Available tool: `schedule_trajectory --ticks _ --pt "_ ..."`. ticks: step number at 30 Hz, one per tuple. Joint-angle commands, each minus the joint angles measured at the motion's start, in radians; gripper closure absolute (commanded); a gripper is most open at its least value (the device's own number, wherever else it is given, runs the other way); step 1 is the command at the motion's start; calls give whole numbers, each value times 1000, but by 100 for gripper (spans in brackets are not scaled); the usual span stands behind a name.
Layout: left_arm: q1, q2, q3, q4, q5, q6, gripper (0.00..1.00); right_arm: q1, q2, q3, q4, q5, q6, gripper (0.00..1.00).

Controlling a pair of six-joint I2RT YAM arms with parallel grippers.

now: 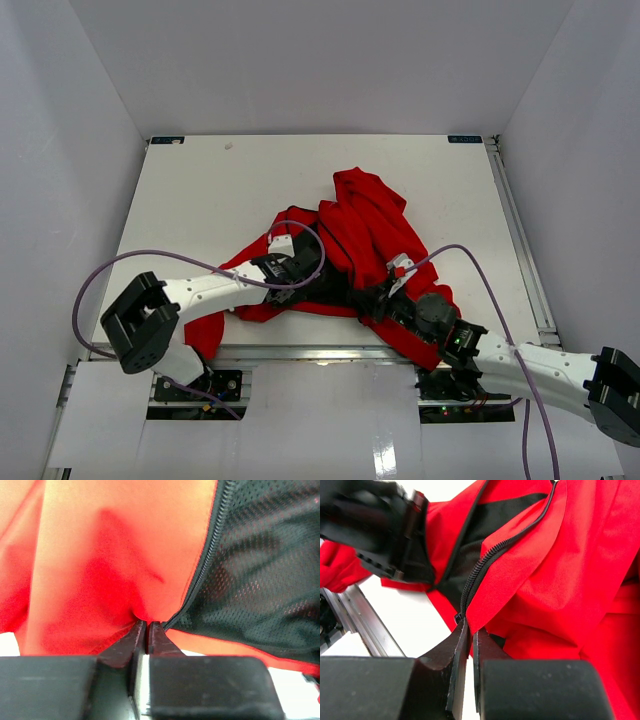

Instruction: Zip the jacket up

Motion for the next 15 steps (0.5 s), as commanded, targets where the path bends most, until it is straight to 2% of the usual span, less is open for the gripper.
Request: schedule_trajectory --ticks 1,2,3,6,8,9,10,11,12,15 --pt "5 -96 -41 19 -23 38 91 5 23 23 50 5 -13 92" --pt "5 -105 -48 26 -19 41 98 3 23 23 52 5 -12 92" --pt "5 -112 -56 36 -15 45 100 3 24 23 52 4 -11 92" --pt "6 -124 -67 59 -6 63 100 4 20 23 51 3 -11 92" --pt "8 -114 -63 62 2 76 77 5 20 23 49 5 -11 92" --pt "8 -109 -60 63 6 82 78 5 20 23 49 5 -12 92" --pt "8 -104 -57 64 11 87 84 4 20 23 49 5 -13 92" --pt "8 -102 -54 66 15 90 96 3 20 23 49 5 -12 92" --pt "8 -101 -56 70 18 89 100 3 19 23 48 5 -11 92" --pt "8 -106 -67 98 22 91 100 3 15 22 47 8 -13 92"
